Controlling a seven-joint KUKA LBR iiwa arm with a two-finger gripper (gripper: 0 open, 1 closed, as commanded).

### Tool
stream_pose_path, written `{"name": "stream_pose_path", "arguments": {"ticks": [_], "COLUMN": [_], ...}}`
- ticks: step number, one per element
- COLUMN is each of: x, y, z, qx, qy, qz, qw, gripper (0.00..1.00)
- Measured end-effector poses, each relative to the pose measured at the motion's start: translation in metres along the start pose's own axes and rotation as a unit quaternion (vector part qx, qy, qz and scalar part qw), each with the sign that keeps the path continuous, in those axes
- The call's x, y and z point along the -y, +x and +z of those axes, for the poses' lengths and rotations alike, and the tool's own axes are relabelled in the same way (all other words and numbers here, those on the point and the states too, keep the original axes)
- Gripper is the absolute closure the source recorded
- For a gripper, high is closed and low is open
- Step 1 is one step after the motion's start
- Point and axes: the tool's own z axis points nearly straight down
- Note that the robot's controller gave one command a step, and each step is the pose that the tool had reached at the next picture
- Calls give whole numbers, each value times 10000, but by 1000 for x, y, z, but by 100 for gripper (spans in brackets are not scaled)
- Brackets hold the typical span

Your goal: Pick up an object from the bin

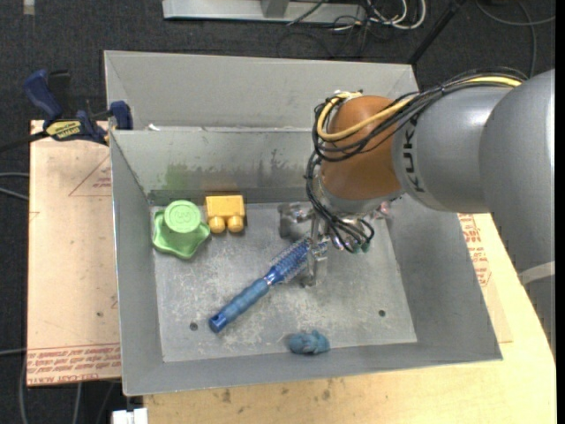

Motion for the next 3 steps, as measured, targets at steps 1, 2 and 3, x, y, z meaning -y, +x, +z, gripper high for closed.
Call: {"name": "stream_pose_path", "arguments": {"ticks": [1, 2, 3], "x": [-1, 1, 1], "y": [0, 41, 39], "z": [-3, -110, -176], "qx": [-1, 29, 37], "qy": [-5, 11, 14], "qz": [3, -481, -663], "qw": [10000, 9988, 9978], "gripper": [100, 100, 100]}}
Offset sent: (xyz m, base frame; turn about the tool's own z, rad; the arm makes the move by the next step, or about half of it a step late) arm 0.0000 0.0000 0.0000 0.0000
